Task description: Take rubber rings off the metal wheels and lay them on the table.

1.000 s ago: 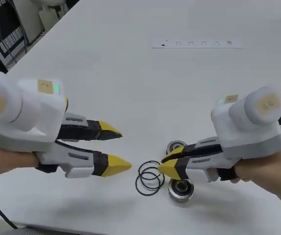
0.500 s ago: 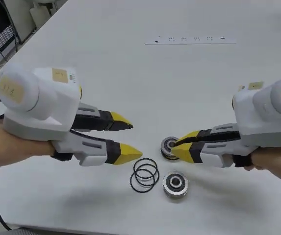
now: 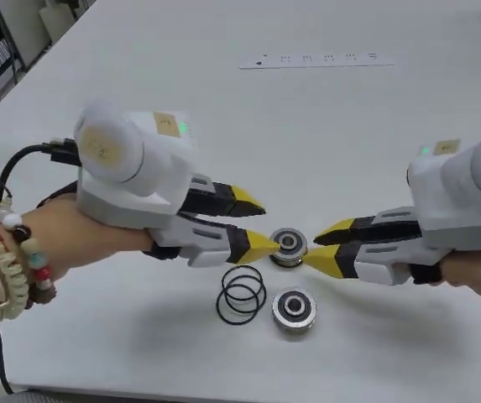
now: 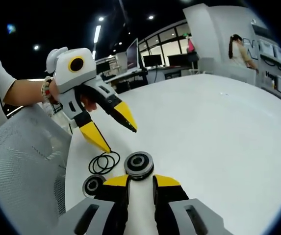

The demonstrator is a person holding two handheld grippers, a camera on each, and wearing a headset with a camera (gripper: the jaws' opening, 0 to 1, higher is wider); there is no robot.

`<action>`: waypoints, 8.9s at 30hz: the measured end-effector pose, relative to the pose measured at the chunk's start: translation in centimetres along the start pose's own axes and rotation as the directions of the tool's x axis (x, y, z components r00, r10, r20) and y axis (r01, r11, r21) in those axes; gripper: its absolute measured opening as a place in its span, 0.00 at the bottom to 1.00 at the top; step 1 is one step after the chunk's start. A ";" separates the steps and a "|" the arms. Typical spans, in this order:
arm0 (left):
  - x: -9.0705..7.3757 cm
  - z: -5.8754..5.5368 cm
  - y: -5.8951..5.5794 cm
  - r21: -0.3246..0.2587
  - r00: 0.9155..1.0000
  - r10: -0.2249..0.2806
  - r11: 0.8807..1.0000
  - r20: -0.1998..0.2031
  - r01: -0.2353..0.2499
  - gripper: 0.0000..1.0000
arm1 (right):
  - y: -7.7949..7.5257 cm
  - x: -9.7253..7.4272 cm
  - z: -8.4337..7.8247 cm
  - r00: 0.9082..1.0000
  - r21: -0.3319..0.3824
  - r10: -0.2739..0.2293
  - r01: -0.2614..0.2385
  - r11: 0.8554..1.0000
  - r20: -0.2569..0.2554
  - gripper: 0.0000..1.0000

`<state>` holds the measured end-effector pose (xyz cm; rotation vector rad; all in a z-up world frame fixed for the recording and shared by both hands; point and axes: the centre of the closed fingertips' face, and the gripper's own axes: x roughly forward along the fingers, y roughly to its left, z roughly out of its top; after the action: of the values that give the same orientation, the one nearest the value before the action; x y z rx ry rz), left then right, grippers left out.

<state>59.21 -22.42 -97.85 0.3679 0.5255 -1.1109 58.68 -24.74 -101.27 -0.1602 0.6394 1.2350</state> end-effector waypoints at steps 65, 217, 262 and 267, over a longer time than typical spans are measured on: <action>2.3 -1.7 -0.6 0.035 0.999 -0.011 0.999 -0.049 0.012 0.13 | 0.4 -0.2 1.1 0.986 0.398 -0.013 -0.057 0.915 0.169 0.00; -20.5 -7.7 -2.5 -0.204 0.957 0.264 0.950 0.118 -0.237 0.75 | 8.8 0.0 2.2 0.975 -0.084 -0.023 0.005 0.996 -0.222 0.49; -20.6 -6.1 -2.1 -0.261 0.945 0.272 0.940 0.184 -0.220 0.90 | 5.6 -13.3 4.5 0.931 0.075 -0.298 0.289 0.954 0.210 0.99; -20.6 -6.3 -2.3 -0.261 0.946 0.273 0.939 0.176 -0.222 0.90 | 4.9 -14.2 2.8 0.917 0.124 -0.342 0.323 0.938 0.205 0.99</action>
<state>48.70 -4.66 -91.29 0.1006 0.4065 -0.8180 52.68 -33.49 -90.30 -0.0513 0.4457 0.8776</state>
